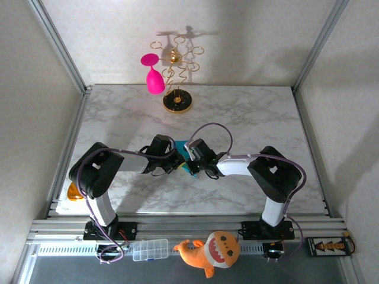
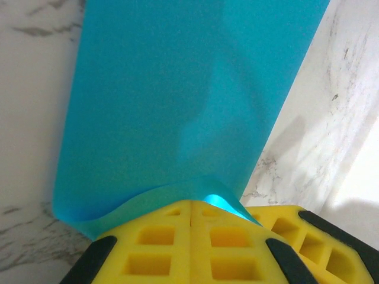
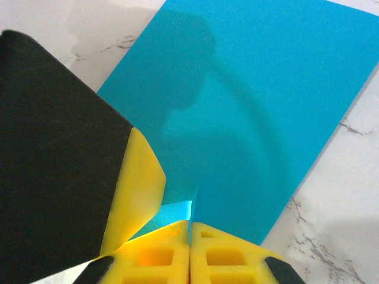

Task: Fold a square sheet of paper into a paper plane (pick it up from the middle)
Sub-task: Third fold the triangle at the center of the table.

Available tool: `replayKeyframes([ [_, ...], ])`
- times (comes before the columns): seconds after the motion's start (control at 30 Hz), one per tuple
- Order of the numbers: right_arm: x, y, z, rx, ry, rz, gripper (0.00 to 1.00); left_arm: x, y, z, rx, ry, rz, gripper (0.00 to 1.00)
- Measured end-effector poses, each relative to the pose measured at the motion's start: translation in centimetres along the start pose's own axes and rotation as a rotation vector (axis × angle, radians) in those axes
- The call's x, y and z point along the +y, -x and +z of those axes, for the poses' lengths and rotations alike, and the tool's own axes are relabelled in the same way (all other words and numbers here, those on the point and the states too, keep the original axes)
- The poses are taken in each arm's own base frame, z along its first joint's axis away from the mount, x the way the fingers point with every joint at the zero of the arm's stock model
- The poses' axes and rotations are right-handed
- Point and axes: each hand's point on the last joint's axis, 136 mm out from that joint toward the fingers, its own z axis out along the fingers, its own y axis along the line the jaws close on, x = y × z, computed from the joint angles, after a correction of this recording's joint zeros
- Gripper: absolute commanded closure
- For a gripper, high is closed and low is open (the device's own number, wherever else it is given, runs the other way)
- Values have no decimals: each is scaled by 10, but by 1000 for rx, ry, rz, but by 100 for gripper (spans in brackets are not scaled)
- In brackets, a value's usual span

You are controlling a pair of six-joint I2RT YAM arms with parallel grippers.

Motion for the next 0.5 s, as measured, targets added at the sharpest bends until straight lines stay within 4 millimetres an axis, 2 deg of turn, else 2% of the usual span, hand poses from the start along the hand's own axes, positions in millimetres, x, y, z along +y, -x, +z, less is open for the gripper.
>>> replayKeyframes([
  [0.13, -1, 0, 0, 0, 0, 9, 85, 0, 0, 0, 1, 8, 5, 95],
  [0.3, -4, 5, -10, -3, 8, 64, 66, 1, 1, 0, -1, 9, 12, 96],
  [0.4, -8, 21, -26, -46, 16, 116, 60, 1, 1, 0, -4, 9, 15, 96],
  [0.5, -12, 40, -44, -102, 23, 159, 59, 1, 1, 0, -4, 10, 15, 96],
])
